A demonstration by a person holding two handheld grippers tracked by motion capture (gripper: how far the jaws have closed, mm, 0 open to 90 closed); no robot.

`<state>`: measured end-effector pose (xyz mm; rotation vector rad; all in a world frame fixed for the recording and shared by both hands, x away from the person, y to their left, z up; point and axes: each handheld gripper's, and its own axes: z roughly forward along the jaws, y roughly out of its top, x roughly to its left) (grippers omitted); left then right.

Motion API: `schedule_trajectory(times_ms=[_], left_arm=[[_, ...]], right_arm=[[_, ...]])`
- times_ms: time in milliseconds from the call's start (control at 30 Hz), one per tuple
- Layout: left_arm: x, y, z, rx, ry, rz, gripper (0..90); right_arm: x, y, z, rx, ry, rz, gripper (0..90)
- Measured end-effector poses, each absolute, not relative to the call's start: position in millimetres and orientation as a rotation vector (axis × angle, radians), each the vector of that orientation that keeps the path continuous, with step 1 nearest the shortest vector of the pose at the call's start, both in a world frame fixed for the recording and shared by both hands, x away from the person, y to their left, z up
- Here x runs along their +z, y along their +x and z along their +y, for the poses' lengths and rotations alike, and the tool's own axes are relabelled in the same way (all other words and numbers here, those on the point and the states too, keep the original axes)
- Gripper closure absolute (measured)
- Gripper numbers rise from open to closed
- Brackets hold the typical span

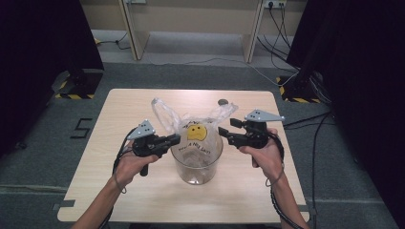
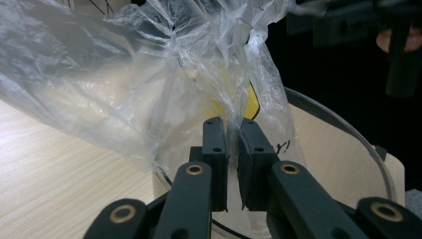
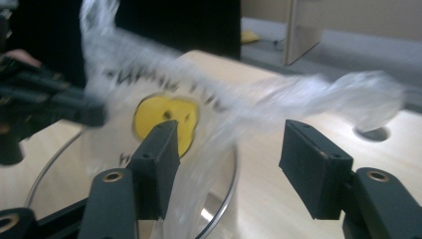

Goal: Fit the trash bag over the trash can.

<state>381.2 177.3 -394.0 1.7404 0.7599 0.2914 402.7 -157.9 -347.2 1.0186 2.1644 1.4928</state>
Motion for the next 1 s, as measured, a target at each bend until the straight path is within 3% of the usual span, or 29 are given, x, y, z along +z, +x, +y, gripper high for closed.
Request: schedule_trajectory(times_ms=[567,900,1000], left_arm=[[-402,375,185,0.301,1.746,0.752,81.3],[-404,373,189,0.297,1.753,0.741,80.3],[-404,372,190,0.292,1.748,0.743,78.5]], right_arm=[[-310,433,-152,1.495,1.142,2.017,34.0],[-315,464,-141,1.386,1.215,2.028,33.4],[-330,467,-139,1.312,1.196,2.106,42.7]])
